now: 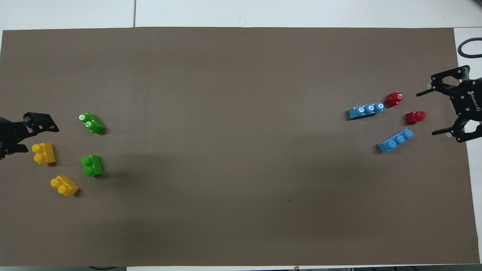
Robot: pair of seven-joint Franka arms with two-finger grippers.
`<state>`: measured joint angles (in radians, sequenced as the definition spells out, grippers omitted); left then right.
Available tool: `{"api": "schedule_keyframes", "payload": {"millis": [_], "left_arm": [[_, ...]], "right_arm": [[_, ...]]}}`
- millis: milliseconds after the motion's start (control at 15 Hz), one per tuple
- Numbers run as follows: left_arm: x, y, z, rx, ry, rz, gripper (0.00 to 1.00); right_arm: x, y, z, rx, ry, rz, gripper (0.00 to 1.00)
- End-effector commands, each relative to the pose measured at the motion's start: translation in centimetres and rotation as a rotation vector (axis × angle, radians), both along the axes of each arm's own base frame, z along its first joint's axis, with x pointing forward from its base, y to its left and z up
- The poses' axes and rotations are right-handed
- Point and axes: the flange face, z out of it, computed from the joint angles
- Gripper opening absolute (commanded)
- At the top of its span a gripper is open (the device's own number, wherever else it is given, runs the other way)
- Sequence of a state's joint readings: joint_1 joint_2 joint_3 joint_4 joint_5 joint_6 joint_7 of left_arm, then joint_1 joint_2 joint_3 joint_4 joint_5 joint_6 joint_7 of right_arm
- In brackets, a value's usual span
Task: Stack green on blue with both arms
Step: 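Reach the left gripper to the green brick while the right gripper reaches the blue brick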
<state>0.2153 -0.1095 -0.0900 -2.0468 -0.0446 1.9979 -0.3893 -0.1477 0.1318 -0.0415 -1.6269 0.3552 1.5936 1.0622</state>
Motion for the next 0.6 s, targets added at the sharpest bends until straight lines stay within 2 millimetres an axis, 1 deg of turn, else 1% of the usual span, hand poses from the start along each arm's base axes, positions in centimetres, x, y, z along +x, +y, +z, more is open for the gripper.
{"api": "schedule_keyframes", "payload": {"millis": [0,133,266,465,532], "left_arm": [[1.3,0.1,-2.7,-0.009,-0.003,0.080,1.00],[2.0,0.3,-4.5,-0.016,0.010,0.121,1.00],[2.7,0.5,-6.1,-0.024,0.031,0.179,1.00],[3.6,0.5,-8.3,-0.029,0.037,0.230,1.00],[4.0,0.7,-8.6,-0.029,0.028,0.235,1.00]], "right_arm": [[2.0,-0.8,-3.7,0.042,0.021,-0.055,0.96],[2.9,-0.8,-5.8,0.048,0.034,-0.068,0.96],[3.7,-1.3,-7.5,0.056,0.030,-0.090,0.96],[4.8,-1.6,-10.1,0.049,0.023,-0.110,0.96],[5.1,-1.7,-11.0,0.049,0.024,-0.113,0.96]]}}
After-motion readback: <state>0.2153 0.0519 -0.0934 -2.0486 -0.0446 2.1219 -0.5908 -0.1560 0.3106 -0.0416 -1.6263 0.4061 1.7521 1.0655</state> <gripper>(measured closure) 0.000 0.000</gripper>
